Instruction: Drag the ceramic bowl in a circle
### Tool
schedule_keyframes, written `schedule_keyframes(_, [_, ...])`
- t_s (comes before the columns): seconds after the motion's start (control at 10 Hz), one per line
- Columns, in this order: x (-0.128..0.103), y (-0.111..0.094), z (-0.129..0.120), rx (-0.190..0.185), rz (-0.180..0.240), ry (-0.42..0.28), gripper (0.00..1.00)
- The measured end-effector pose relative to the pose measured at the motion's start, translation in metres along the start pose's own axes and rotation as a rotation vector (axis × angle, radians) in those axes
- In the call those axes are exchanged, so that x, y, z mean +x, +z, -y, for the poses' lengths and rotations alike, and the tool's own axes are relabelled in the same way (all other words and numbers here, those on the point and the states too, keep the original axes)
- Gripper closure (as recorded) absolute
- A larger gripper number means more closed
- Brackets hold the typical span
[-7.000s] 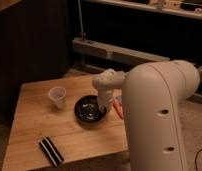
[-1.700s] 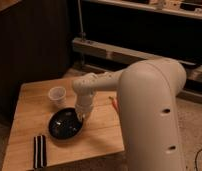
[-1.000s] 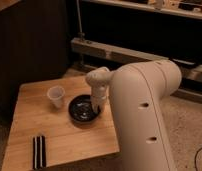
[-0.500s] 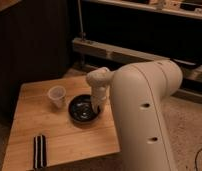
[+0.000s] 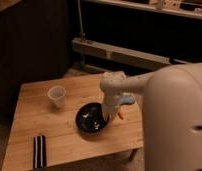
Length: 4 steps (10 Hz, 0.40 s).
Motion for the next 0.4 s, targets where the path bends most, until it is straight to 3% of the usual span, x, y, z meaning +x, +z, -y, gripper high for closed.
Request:
schedule_keyframes(0.2, [0.030, -0.001, 0.026, -0.047, -0.035, -0.024, 0.96])
schedule_keyframes(0.4, [0.059, 0.007, 0.030, -0.087, -0.090, -0.055, 1.00])
